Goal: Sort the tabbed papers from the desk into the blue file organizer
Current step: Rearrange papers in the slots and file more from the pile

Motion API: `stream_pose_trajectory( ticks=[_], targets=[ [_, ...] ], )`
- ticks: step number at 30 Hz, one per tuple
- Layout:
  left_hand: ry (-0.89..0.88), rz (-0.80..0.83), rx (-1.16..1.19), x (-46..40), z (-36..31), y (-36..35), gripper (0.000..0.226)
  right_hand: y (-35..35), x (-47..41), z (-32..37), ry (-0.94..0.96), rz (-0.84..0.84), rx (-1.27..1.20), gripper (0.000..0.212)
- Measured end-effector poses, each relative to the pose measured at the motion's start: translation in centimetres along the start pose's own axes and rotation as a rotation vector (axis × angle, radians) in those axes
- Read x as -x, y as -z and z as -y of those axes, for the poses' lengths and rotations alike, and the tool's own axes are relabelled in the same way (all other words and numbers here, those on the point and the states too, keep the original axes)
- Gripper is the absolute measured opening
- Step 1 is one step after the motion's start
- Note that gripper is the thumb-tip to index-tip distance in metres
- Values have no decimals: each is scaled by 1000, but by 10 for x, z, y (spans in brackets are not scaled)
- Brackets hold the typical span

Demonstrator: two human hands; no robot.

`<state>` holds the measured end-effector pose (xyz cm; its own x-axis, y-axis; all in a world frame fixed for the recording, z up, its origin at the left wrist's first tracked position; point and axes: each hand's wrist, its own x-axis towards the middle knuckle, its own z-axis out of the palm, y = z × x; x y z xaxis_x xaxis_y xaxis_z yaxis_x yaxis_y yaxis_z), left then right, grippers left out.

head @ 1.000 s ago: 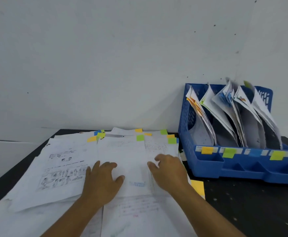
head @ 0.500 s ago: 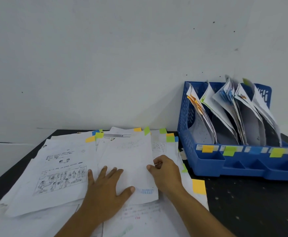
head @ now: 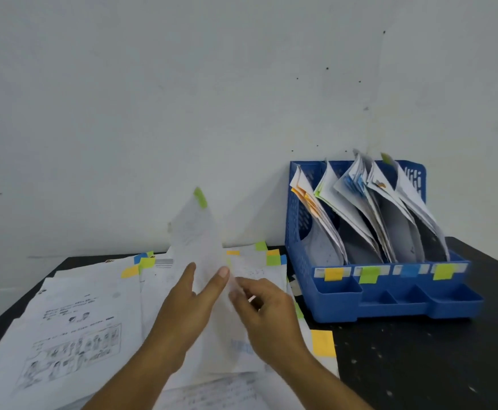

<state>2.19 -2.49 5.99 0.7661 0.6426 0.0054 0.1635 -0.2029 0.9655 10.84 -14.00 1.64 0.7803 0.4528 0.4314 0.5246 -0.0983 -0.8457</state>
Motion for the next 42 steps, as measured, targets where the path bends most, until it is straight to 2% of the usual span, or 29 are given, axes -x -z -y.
stream_pose_trajectory(
  ticks=[1, 2, 5, 6, 8, 10, 12, 15, 17, 19, 22, 26, 29, 35, 42],
  targets=[
    [15, 34, 92, -1, -5, -3, 87, 0, 2, 2, 62, 28, 39, 22],
    [8, 52, 148, -1, -8, -8, 78, 2, 5, 3, 126, 50, 74, 23],
    [-44, -1, 229, 3, -13, -24, 25, 12, 8, 4, 236, 102, 152, 29],
    [-54, -29, 239, 5, -15, -28, 22, 17, 8, 5, 251, 131, 164, 30],
    [-64, -72, 229, 9, -18, -33, 29, 31, 11, 9, 261, 195, 162, 30],
    [-98, -131, 187, 15, -24, -36, 31, 48, 10, 15, 238, 163, 129, 39],
    [-162, -168, 175, 22, -33, -36, 36, 67, 3, 16, 206, 0, 94, 38],
    [-273, -188, 228, 34, -53, -35, 40, 101, -21, 7, 212, -359, 167, 17],
    [-357, -208, 277, 41, -70, -33, 39, 127, -41, 0, 188, -529, 320, 19],
    [-443, -215, 332, 45, -89, -32, 38, 150, -62, -9, 206, -625, 592, 33],
    [-553, -204, 428, 43, -121, -30, 35, 168, -87, -16, 171, -579, 950, 59],
    [-622, -153, 584, 28, -169, -31, 35, 175, -107, -16, 48, -413, 1167, 80],
    [-642, -120, 693, 14, -201, -33, 35, 176, -118, -17, 64, -427, 1135, 72],
    [-671, -39, 721, -5, -238, -53, 35, 186, -129, -15, 97, -427, 840, 41],
    [-716, 48, 639, -26, -249, -92, 34, 200, -135, -10, 19, -452, 670, 39]
  ],
)
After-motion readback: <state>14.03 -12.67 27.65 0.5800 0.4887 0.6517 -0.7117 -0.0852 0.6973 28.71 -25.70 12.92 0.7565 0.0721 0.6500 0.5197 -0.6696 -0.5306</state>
